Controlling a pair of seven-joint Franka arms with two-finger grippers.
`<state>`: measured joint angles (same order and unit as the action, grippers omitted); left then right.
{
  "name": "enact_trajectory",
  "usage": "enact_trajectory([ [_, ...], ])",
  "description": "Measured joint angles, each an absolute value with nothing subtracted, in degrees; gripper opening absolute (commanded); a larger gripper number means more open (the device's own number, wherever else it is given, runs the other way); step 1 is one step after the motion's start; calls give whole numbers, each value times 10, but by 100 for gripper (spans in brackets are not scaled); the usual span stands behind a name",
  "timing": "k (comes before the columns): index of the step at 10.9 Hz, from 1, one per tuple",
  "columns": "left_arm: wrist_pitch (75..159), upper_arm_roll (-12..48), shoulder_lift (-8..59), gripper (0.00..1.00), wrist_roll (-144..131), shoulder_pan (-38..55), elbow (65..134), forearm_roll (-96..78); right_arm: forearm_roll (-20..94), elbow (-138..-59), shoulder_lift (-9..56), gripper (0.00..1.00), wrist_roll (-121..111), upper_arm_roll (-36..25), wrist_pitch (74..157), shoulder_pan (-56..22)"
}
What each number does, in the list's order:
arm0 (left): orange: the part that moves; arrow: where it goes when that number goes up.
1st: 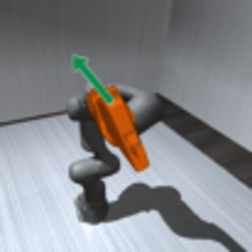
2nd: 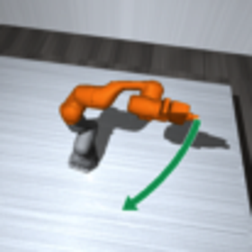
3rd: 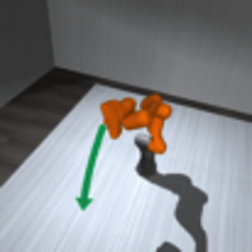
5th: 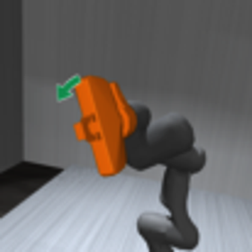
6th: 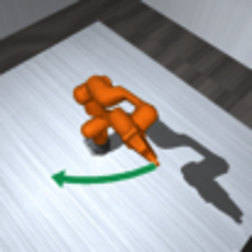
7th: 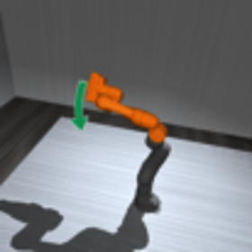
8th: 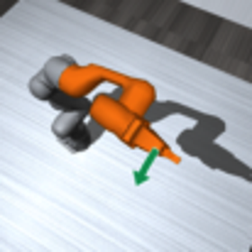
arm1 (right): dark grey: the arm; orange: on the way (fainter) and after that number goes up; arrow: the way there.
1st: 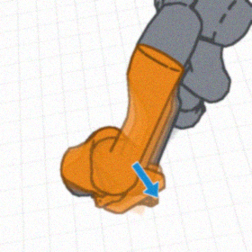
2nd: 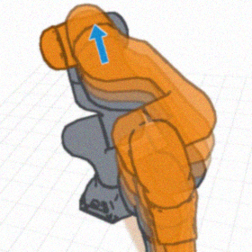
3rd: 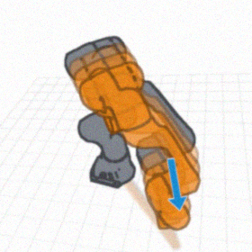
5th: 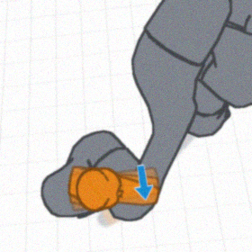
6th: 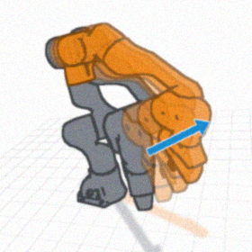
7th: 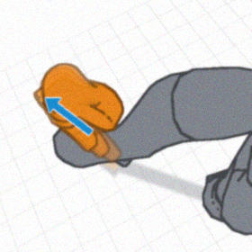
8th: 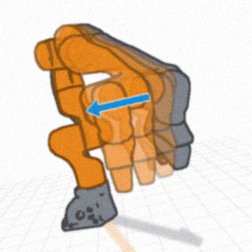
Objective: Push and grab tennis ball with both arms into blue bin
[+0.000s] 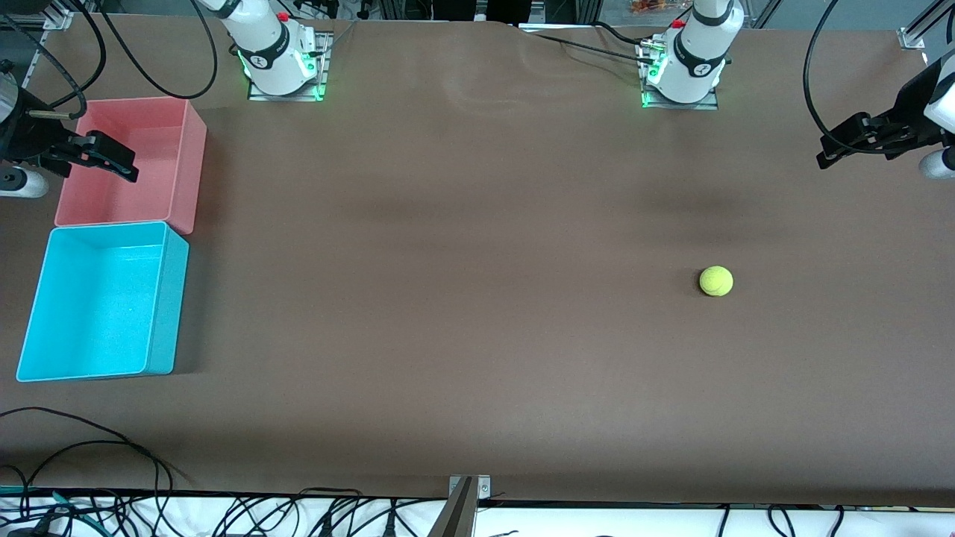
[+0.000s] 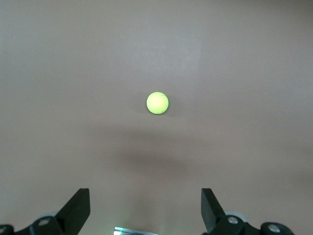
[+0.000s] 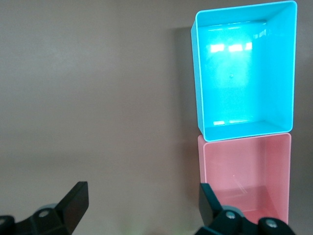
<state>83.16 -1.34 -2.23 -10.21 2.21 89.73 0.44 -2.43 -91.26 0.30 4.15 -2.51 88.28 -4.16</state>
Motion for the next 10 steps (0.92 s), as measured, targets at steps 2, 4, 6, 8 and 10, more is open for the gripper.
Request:
enact_trajectory([
  [2,832,-13,-22,100,-102,22,897,4,-24,-913,4,100,42,-27,882,-40],
  [4,832,-14,-22,100,-102,22,897,4,-24,-913,4,100,42,-29,882,-40],
  [6,832,-14,-22,100,-102,22,897,4,-24,-913,5,100,42,-29,882,-40],
  [8,832,-14,-22,100,-102,22,897,4,-24,-913,7,100,42,-29,882,-40],
  [10,832,-14,-22,100,-102,22,897,4,-24,-913,8,100,42,-29,883,-39],
])
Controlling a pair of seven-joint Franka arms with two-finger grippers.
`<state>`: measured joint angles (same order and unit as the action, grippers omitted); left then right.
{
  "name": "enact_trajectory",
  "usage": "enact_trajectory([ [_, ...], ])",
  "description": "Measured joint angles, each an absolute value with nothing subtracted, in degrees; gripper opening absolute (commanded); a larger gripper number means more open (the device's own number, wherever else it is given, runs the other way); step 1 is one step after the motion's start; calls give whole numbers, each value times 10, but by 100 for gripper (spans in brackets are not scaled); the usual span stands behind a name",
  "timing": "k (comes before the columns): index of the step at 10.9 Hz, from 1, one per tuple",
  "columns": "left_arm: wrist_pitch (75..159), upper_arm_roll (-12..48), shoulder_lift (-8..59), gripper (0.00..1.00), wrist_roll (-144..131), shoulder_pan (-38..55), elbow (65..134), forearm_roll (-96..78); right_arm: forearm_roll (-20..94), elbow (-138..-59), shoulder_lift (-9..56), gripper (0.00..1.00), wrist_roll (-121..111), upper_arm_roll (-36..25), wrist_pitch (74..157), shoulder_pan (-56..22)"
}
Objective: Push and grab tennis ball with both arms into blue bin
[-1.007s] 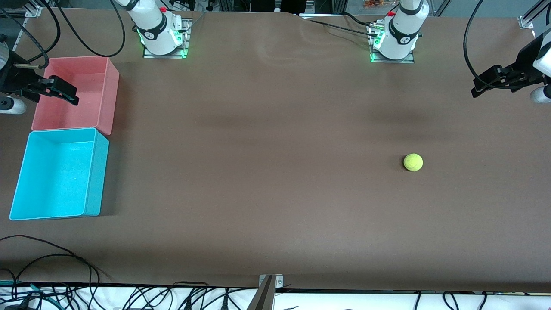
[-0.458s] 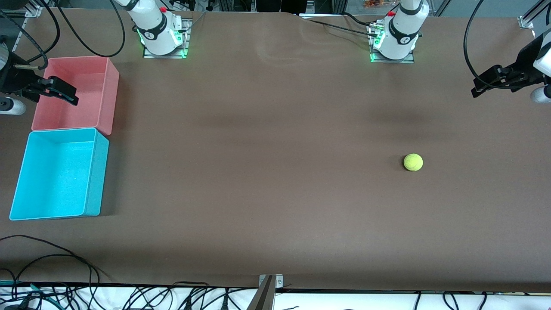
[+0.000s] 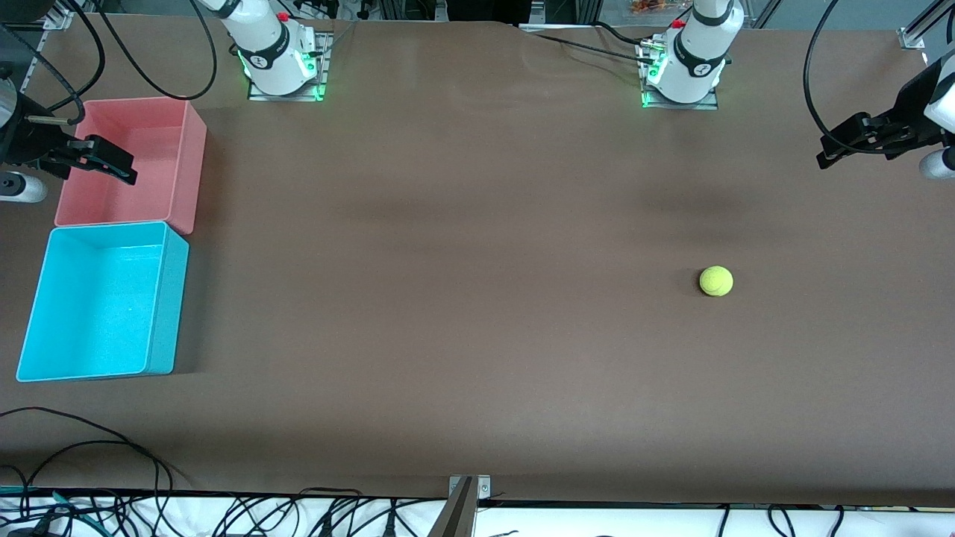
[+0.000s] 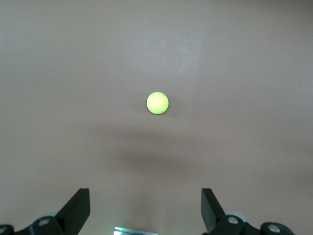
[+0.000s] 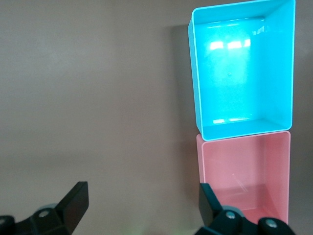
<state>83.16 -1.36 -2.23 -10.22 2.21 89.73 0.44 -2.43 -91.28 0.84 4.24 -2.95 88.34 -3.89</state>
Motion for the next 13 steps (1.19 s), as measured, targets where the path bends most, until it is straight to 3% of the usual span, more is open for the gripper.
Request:
enact_trajectory([
  [13,829,-15,-22,100,-107,18,897,4,-24,-913,12,100,43,-30,882,-38],
])
